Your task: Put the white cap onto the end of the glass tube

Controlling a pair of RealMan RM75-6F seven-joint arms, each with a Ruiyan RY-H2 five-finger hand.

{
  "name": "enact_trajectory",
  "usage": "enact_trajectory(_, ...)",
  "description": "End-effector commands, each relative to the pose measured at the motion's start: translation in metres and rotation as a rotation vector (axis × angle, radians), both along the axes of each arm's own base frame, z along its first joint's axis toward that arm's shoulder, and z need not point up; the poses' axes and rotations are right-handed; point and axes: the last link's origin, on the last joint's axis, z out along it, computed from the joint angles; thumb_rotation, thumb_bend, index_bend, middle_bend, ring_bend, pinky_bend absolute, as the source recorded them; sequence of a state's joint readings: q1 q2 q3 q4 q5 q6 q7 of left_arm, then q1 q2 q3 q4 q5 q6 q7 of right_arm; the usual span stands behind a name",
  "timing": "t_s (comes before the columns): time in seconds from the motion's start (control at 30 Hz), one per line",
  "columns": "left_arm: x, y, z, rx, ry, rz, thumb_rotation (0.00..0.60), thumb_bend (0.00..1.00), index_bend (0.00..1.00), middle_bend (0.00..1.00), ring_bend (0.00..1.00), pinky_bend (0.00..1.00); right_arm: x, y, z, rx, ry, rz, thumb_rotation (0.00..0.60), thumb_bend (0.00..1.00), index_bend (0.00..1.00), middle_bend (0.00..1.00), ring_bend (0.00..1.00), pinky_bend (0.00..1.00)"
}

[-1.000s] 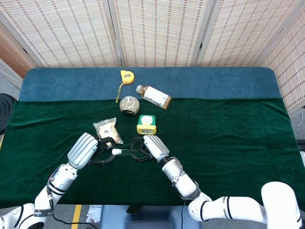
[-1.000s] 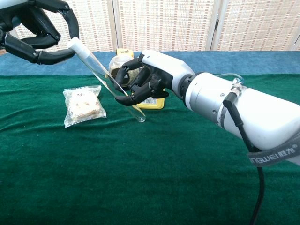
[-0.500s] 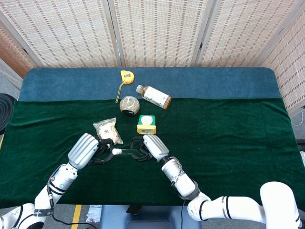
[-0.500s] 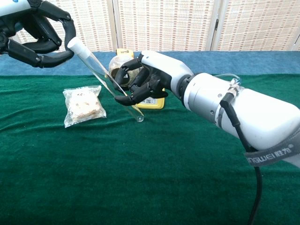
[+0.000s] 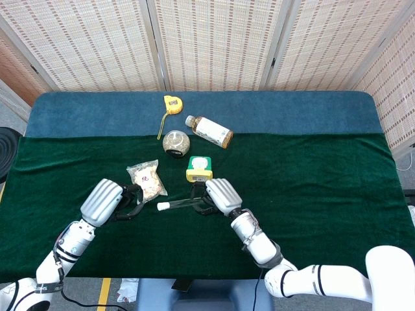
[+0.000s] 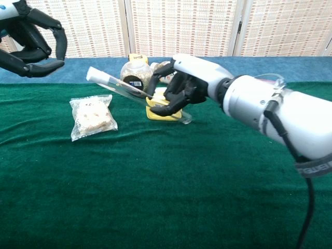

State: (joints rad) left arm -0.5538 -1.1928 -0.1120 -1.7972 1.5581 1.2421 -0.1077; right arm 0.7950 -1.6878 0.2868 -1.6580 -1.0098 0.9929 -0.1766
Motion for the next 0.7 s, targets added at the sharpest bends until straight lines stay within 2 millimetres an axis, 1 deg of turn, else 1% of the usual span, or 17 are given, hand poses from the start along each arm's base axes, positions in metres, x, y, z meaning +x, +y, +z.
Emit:
enact_trajectory(0.03, -0.009, 0.002, 0.003, 0.024, 0.03, 0.024, 0.6, 0.49, 0.25, 0.91, 0.74, 0.84, -0.021, -0.003, 0.013, -0.056, 0.167, 0.016, 0.6, 0.68, 0.78, 0.98, 1.0, 1.0)
enact_trajectory(0.13, -0.016, 0.003, 0.005, 0.037, 0.044, 0.05, 0.6, 0.49, 0.25, 0.87, 0.69, 0.79, -0.037, -0.004, 0.014, -0.086, 0.295, 0.026, 0.6, 0.68, 0.78, 0.98, 1.0, 1.0)
enact_trajectory(0.2, -0.02, 0.003, 0.005, 0.043, 0.054, 0.06, 0.6, 0.49, 0.25, 0.84, 0.66, 0.74, -0.045, -0.005, 0.011, -0.1, 0.349, 0.024, 0.6, 0.68, 0.78, 0.98, 1.0, 1.0)
enact_trajectory(0.37, -0.027, 0.0, 0.006, 0.043, 0.071, 0.082, 0.6, 0.49, 0.24, 0.79, 0.61, 0.66, -0.063, -0.006, -0.001, -0.114, 0.422, 0.014, 0.6, 0.68, 0.78, 0.98, 1.0, 1.0)
enact_trajectory(0.6, -0.033, -0.004, 0.006, 0.036, 0.077, 0.101, 0.6, 0.49, 0.24, 0.78, 0.58, 0.61, -0.075, -0.006, -0.02, -0.128, 0.457, 0.021, 0.6, 0.68, 0.78, 0.98, 1.0, 1.0)
enact_trajectory(0.7, -0.033, -0.004, 0.006, 0.035, 0.077, 0.102, 0.6, 0.49, 0.23, 0.77, 0.57, 0.6, -0.076, -0.006, -0.022, -0.126, 0.455, 0.02, 0.6, 0.68, 0.78, 0.98, 1.0, 1.0)
